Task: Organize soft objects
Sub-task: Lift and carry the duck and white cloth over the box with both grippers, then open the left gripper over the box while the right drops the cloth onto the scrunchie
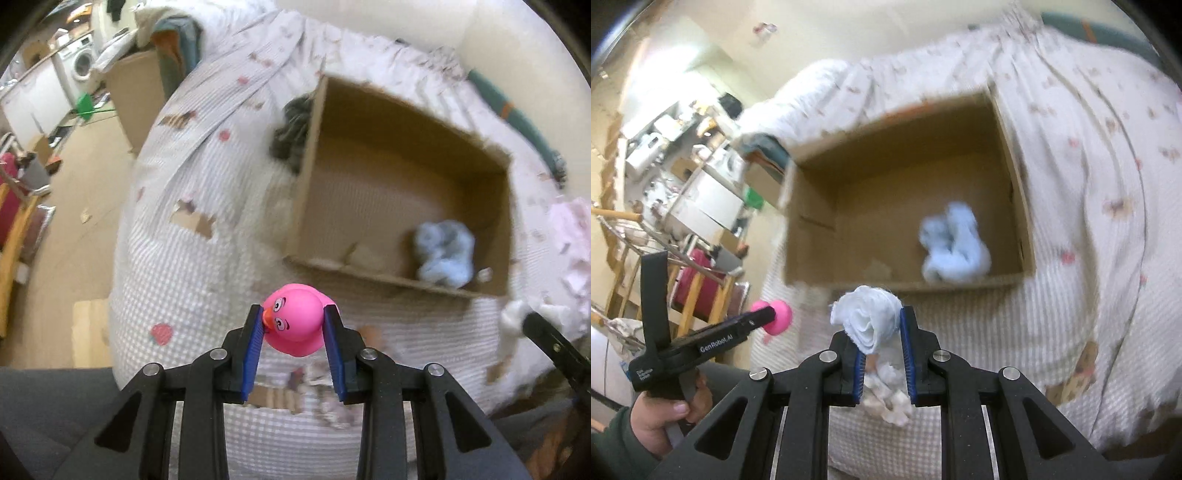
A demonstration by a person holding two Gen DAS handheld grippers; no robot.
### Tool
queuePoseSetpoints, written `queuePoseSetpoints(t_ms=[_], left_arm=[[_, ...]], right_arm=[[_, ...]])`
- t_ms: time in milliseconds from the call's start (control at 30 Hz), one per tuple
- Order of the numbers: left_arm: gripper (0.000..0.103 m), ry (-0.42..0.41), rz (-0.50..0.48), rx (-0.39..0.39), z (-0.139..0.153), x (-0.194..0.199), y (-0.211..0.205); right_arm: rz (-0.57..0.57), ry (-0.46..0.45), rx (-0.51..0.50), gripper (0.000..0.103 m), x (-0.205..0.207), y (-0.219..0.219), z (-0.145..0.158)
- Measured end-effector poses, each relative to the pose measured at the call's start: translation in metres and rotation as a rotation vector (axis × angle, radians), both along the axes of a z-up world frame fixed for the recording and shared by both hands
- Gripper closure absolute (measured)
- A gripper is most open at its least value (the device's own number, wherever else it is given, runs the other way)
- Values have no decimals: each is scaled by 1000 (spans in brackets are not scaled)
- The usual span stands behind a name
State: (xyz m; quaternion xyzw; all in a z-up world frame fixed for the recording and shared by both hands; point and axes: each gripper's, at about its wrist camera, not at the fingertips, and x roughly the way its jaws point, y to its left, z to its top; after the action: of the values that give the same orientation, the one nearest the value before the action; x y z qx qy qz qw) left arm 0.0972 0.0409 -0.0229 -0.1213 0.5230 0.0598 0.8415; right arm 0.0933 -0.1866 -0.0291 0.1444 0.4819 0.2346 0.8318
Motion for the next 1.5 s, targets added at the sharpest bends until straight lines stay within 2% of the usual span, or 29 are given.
queuePoseSetpoints(t_ms=[167,333,433,567,867,1033,1267,1500], left_arm=[[74,-97,-31,45,41,11,0],[74,-171,-60,74,75,36,-4],[74,-201,-81,94,83,52,-11],[74,-185,-119,109,69,72,-21],[74,-140,-154,111,21,100,-37],[74,-75,-137,9,-8,104,-31],[74,-68,-123,23,-18,110,-33],[74,-52,-129,27,-25,108,-30]], right_arm=[[-9,-100,50,84,10,-11,37],[-29,-133,70,84,32,-21,56],[-37,-144,63,84,48,-24,61],[-52,-136,52,84,70,-25,52],[-87,-31,20,84,95,-23,-4],[-62,13,-20,84,100,-14,-19],[-5,80,-83,84,103,4,-42],[43,128,-103,84,103,14,-55]])
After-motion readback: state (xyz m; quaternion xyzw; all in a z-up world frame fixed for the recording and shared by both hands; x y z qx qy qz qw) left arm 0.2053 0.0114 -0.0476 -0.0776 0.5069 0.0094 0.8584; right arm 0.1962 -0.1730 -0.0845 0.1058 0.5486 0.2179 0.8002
